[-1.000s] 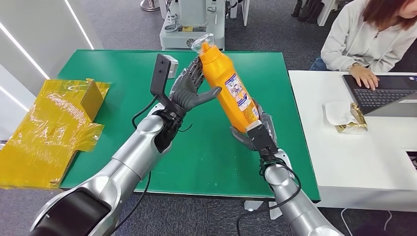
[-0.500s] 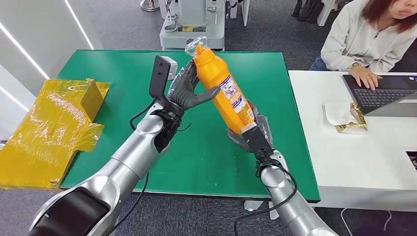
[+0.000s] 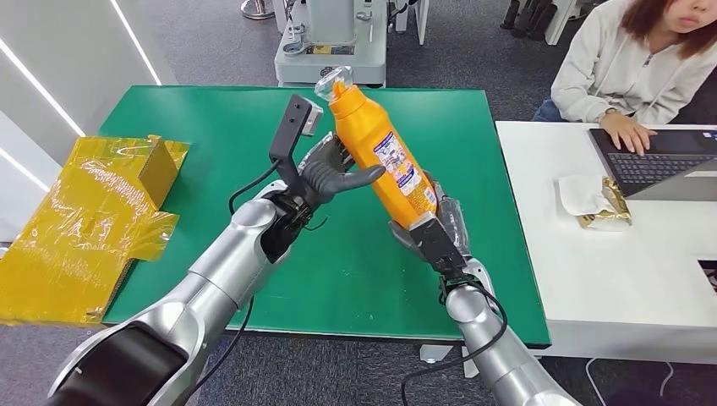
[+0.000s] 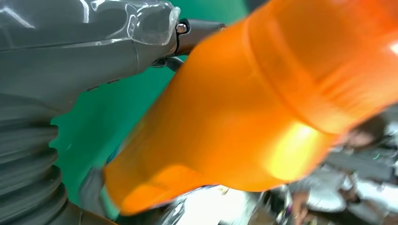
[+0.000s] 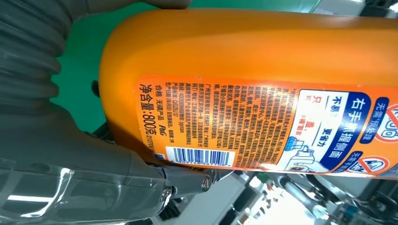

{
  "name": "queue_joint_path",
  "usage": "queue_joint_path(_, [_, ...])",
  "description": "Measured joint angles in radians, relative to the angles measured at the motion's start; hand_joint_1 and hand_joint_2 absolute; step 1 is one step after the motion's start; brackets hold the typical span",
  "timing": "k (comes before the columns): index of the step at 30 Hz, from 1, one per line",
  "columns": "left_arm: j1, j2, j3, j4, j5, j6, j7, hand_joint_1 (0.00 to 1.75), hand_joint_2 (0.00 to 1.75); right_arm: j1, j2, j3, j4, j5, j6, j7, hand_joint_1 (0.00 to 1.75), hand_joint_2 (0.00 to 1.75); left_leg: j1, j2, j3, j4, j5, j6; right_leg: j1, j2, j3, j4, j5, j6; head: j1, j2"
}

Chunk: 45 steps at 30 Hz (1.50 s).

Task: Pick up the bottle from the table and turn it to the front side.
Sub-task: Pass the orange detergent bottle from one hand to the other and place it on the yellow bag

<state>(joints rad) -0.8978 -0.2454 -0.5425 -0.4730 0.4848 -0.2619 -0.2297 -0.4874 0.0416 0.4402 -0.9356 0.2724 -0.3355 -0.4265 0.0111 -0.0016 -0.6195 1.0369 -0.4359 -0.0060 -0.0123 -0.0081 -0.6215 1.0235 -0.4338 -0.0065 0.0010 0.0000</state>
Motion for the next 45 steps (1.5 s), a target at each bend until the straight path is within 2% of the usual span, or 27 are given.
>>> queue_joint_path(3, [0.004, -0.010, 0.004, 0.009, 0.091, -0.117, 0.078, 0.00, 1.75, -0.010, 0.002, -0.003, 0.016, 0.018, -0.019, -0.018, 1.75, 1.75, 0.000, 0.000, 0.000, 0.000, 0.000, 0.000, 0.000, 0.000, 0.000, 0.000, 0.000, 0.000, 0.000, 0.000])
queue_joint_path(6, [0.005, -0.019, 0.008, 0.011, 0.191, -0.192, 0.146, 0.00, 1.75, -0.013, 0.004, -0.009, 0.028, 0.024, -0.026, -0.027, 1.75, 1.75, 0.000, 0.000, 0.000, 0.000, 0.000, 0.000, 0.000, 0.000, 0.000, 0.000, 0.000, 0.000, 0.000, 0.000])
queue_joint_path(10, [0.005, -0.029, 0.010, 0.011, 0.288, -0.236, 0.206, 0.00, 1.75, -0.011, 0.004, -0.019, 0.039, 0.027, -0.037, -0.029, 1.75, 1.75, 0.000, 0.000, 0.000, 0.000, 0.000, 0.000, 0.000, 0.000, 0.000, 0.000, 0.000, 0.000, 0.000, 0.000])
queue_joint_path(15, [0.005, -0.043, 0.010, 0.013, 0.338, -0.241, 0.220, 0.00, 1.75, -0.005, 0.010, -0.039, 0.044, 0.035, -0.048, -0.023, 1.75, 1.75, 0.000, 0.000, 0.000, 0.000, 0.000, 0.000, 0.000, 0.000, 0.000, 0.000, 0.000, 0.000, 0.000, 0.000])
queue_joint_path(17, [0.005, -0.051, 0.008, 0.014, 0.334, -0.209, 0.196, 0.00, 1.75, -0.002, 0.013, -0.047, 0.043, 0.042, -0.052, -0.014, 1.75, 1.75, 0.000, 0.000, 0.000, 0.000, 0.000, 0.000, 0.000, 0.000, 0.000, 0.000, 0.000, 0.000, 0.000, 0.000])
queue_joint_path(24, [0.004, -0.096, -0.062, -0.007, 0.245, 0.054, -0.020, 0.00, 1.75, 0.029, 0.030, -0.073, 0.019, 0.069, -0.044, 0.012, 1.75, 1.75, 0.000, 0.000, 0.000, 0.000, 0.000, 0.000, 0.000, 0.000, 0.000, 0.000, 0.000, 0.000, 0.000, 0.000])
queue_joint_path(35, [0.000, -0.110, -0.099, -0.021, 0.229, 0.090, -0.044, 0.00, 1.75, 0.047, 0.036, -0.092, 0.001, 0.075, -0.044, 0.011, 1.75, 1.75, 0.000, 0.000, 0.000, 0.000, 0.000, 0.000, 0.000, 0.000, 0.000, 0.000, 0.000, 0.000, 0.000, 0.000])
queue_joint_path(38, [-0.002, -0.112, -0.103, -0.022, 0.189, 0.130, -0.080, 0.00, 1.75, 0.048, 0.038, -0.096, -0.001, 0.074, -0.037, 0.011, 1.75, 1.75, 0.000, 0.000, 0.000, 0.000, 0.000, 0.000, 0.000, 0.000, 0.000, 0.000, 0.000, 0.000, 0.000, 0.000])
queue_joint_path(40, [-0.002, -0.113, -0.104, -0.028, 0.115, 0.208, -0.145, 0.00, 1.75, 0.054, 0.041, -0.099, -0.004, 0.072, -0.025, 0.011, 1.75, 1.75, 0.000, 0.000, 0.000, 0.000, 0.000, 0.000, 0.000, 0.000, 0.000, 0.000, 0.000, 0.000, 0.000, 0.000])
queue_joint_path(44, [-0.003, -0.111, -0.106, -0.049, -0.096, 0.425, -0.274, 0.00, 1.75, 0.066, 0.051, -0.101, -0.015, 0.062, -0.002, 0.012, 1.75, 1.75, 0.000, 0.000, 0.000, 0.000, 0.000, 0.000, 0.000, 0.000, 0.000, 0.000, 0.000, 0.000, 0.000, 0.000])
queue_joint_path(45, [-0.003, -0.109, -0.106, -0.051, -0.133, 0.457, -0.287, 0.41, 1.75, 0.067, 0.054, -0.101, -0.017, 0.060, 0.003, 0.012, 1.75, 1.75, 0.000, 0.000, 0.000, 0.000, 0.000, 0.000, 0.000, 0.000, 0.000, 0.000, 0.000, 0.000, 0.000, 0.000])
